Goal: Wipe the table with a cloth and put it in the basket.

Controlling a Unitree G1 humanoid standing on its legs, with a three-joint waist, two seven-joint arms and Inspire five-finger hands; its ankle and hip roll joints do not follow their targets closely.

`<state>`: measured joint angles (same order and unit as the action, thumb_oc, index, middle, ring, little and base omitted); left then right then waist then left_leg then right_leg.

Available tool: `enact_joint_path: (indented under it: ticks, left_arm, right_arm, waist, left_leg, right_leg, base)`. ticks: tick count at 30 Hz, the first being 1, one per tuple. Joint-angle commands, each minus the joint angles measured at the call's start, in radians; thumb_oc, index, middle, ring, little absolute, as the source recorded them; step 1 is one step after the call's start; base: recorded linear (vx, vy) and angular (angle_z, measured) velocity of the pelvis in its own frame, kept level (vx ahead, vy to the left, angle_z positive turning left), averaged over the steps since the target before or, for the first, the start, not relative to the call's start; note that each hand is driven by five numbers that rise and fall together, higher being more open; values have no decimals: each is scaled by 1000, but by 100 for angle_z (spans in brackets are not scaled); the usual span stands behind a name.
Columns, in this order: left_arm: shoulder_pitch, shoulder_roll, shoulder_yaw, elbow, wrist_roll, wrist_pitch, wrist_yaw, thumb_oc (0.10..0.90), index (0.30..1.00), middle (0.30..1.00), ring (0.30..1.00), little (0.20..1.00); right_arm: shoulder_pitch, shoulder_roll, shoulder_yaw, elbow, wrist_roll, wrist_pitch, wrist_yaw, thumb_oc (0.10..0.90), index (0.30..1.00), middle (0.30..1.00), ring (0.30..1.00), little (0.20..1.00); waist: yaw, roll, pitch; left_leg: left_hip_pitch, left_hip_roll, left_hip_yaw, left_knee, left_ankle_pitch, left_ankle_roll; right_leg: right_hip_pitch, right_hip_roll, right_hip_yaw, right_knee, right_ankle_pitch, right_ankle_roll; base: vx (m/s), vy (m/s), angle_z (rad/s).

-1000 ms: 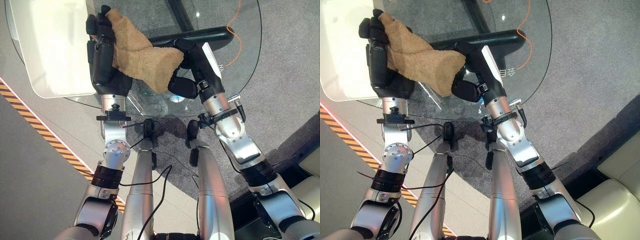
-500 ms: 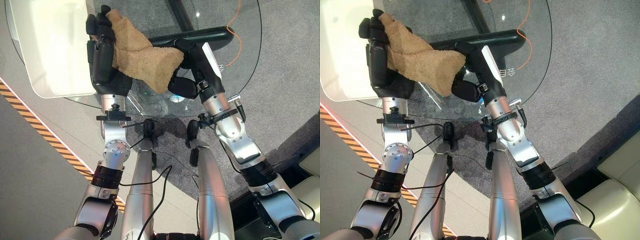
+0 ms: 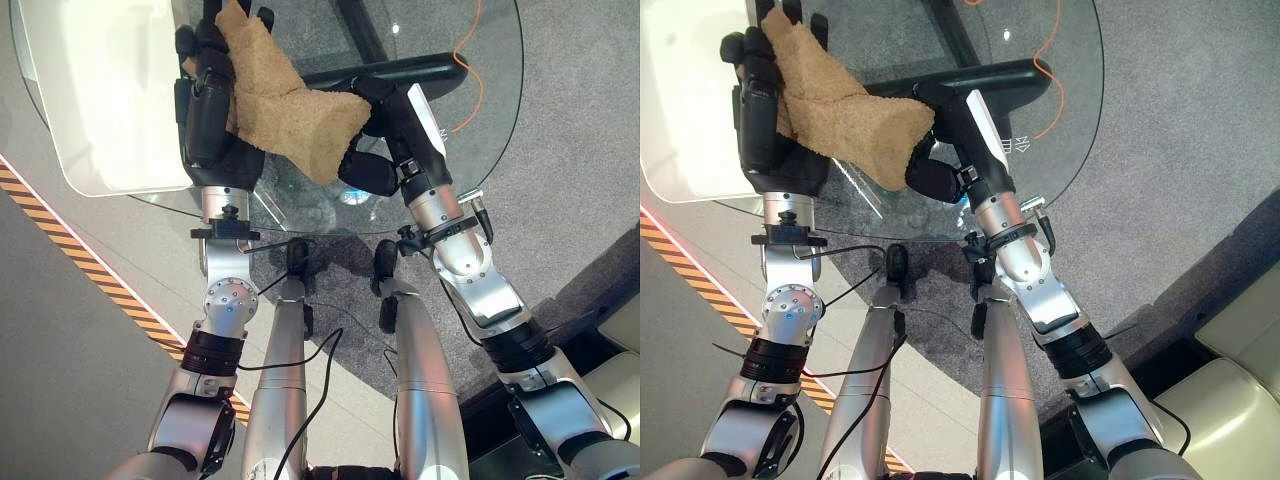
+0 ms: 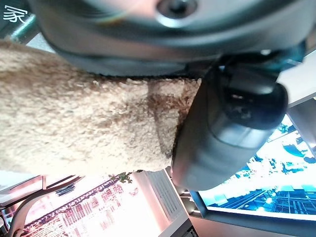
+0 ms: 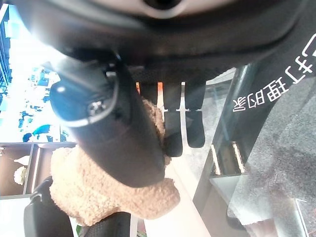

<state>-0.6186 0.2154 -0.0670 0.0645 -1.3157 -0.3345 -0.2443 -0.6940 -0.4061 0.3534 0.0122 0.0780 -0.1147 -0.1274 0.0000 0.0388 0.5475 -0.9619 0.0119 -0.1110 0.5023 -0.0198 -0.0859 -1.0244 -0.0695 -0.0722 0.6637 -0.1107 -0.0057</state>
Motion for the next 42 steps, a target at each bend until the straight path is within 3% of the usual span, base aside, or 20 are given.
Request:
enact_joint_path:
  ticks: [1,11,18,25,33,42]
  left_arm:
    - [-63,26,-10,-176,89,-10,-19,800,900,900,900,900]
    - [-55,38,-14,-164,104,29,48,800,900,900,900,900]
    - [-53,29,-17,-163,99,12,74,800,900,900,900,900]
    - [-55,26,-21,-161,111,37,96,800,900,900,900,900]
    - [-61,48,-41,-156,141,145,89,800,900,900,900,900]
    - [-57,63,-50,-151,145,189,96,800,900,900,900,900]
  right_arm:
    - [-100,50,-32,-214,8,-112,-1,100,300,300,300,200]
    - [-105,47,-36,-220,11,-117,2,100,300,300,300,200]
    - [-111,47,-32,-226,10,-109,-3,100,300,300,300,200]
    - [-116,46,-30,-220,10,-114,-6,100,300,300,300,200]
    - [-122,35,-29,-228,21,-115,-9,100,300,300,300,200]
    - [-117,32,-29,-231,18,-125,-14,100,300,300,300,200]
  waist:
    - [13,8,-28]
    - [15,12,-28]
    - [16,13,-28]
    - [16,12,-28]
    - [13,15,-28]
    - [12,19,-28]
  left_leg:
    - [22,-59,78,-29,-5,91]
    - [25,-60,80,-32,-2,92]
    - [22,-61,79,-32,-1,92]
    - [22,-61,80,-36,1,91]
    - [20,-58,84,-31,-1,91]
    - [22,-58,87,-32,-2,92]
  right_leg:
    - [44,30,-15,-34,-7,21]
    - [47,29,-19,-38,-5,22]
    - [45,29,-20,-39,-5,21]
    - [46,28,-23,-43,-5,22]
    - [44,26,-22,-41,-3,23]
    - [45,27,-21,-42,-3,24]
  base:
    - [0,0,0]
    - [0,0,0]
    - [0,0,0]
    - [0,0,0]
    - [0,0,0]
    - [0,0,0]
